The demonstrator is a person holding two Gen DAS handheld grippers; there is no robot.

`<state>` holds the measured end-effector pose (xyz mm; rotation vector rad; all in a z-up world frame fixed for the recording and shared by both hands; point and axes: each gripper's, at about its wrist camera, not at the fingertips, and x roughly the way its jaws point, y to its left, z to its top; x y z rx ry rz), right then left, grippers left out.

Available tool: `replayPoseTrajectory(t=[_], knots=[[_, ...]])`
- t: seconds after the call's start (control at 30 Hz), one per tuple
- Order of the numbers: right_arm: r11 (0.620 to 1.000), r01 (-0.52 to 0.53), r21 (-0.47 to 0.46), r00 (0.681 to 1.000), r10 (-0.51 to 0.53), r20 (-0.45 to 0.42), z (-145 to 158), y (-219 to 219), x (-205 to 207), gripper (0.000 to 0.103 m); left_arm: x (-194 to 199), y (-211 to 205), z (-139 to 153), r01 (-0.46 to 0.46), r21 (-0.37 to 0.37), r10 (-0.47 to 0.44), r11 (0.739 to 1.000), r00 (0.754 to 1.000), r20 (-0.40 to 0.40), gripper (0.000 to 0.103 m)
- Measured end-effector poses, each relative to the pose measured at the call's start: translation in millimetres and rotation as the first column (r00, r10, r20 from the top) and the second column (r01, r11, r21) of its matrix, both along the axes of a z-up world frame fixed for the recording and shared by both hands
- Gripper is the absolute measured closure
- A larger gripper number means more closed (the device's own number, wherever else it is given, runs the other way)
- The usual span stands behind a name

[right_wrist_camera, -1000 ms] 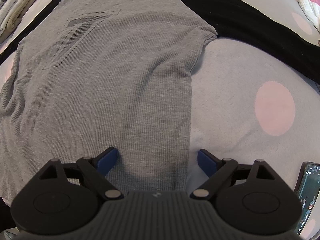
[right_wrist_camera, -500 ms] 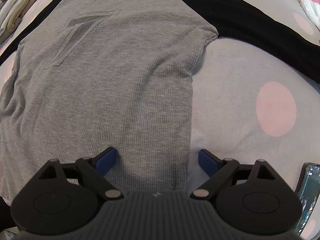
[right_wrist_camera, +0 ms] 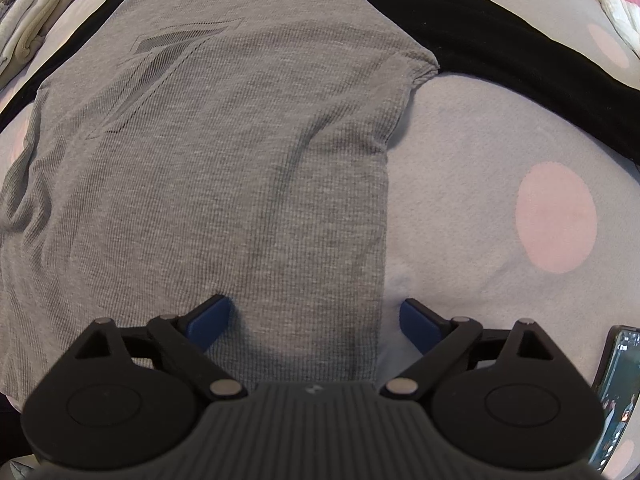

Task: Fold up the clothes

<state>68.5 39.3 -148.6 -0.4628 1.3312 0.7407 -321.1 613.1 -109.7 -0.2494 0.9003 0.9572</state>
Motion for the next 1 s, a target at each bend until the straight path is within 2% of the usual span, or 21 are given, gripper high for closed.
replayPoseTrajectory(t=[0.13,0.27,0.37,0.43,0.5,0.53,0.57,0.6,0.63,0.67,0.73,0.83,1.0], knots=[[1.0,-0.002,0.0,1.0,0.002,-0.008,0.2,-2.4,-0.8,0.005,9.1,23.0,-3.3,-0.036,-0.056,0.039,0.998,0.997,0.068,0.054],[1.0,-0.001,-0.003,1.0,0.001,-0.019,1.1,-4.6,-0.7,0.004,21.2,46.9,-19.1,-0.095,-0.127,0.103,0.987,0.993,0.058,0.054],[1.0,-0.001,-0.005,1.0,0.001,-0.023,1.7,-6.2,-1.1,0.004,25.9,62.5,-35.6,-0.161,-0.183,0.171,0.97,0.984,0.043,0.056],[1.0,-0.001,-0.006,1.0,0.001,-0.027,2.1,-7.2,-1.2,0.003,29.1,66.5,-45.3,-0.169,-0.209,0.18,0.963,0.983,0.035,0.057],[1.0,-0.002,-0.008,1.0,0.001,-0.031,2.6,-8.2,-1.1,0.003,34.4,65.8,-49.5,-0.163,-0.199,0.171,0.966,0.985,0.022,0.062],[1.0,-0.002,-0.009,0.999,0.002,-0.033,3.0,-8.8,-1.2,0.003,36.5,64.9,-51.2,-0.163,-0.196,0.17,0.967,0.985,0.017,0.068],[1.0,-0.002,-0.01,0.999,0.002,-0.034,3.4,-9.6,-1.6,0.003,38.9,62.3,-53.2,-0.16,-0.187,0.163,0.969,0.987,0.005,0.078],[1.0,-0.002,-0.01,0.999,0.002,-0.036,3.8,-10.4,-1.9,0.003,41.1,59.6,-54.4,-0.155,-0.178,0.156,0.972,0.988,-0.008,0.084],[1.0,-0.003,-0.01,0.999,0.002,-0.037,4.2,-11.2,-2.1,0.002,43.1,56.0,-52.7,-0.143,-0.172,0.141,0.975,0.99,-0.023,0.098],[1.0,-0.003,-0.01,0.999,0.003,-0.038,4.8,-12.2,-2.5,0.002,45.1,52.4,-51.0,-0.132,-0.166,0.127,0.977,0.991,-0.037,0.103],[1.0,-0.005,-0.007,0.999,0.005,-0.04,6.1,-14.6,-3.3,0.002,45.3,45.6,-40.8,-0.133,-0.155,0.129,0.979,0.991,-0.035,0.103],[1.0,-0.008,-0.001,0.999,0.008,-0.041,8.0,-18.9,-5.1,0.003,41.5,39.5,-9.2,-0.168,-0.137,0.177,0.976,0.983,0.053,0.103],[1.0,-0.01,0.004,0.999,0.01,-0.039,11.4,-25.1,-8.8,0.003,15.3,26.5,52.7,-0.236,-0.192,0.278,0.952,0.932,0.233,0.103]])
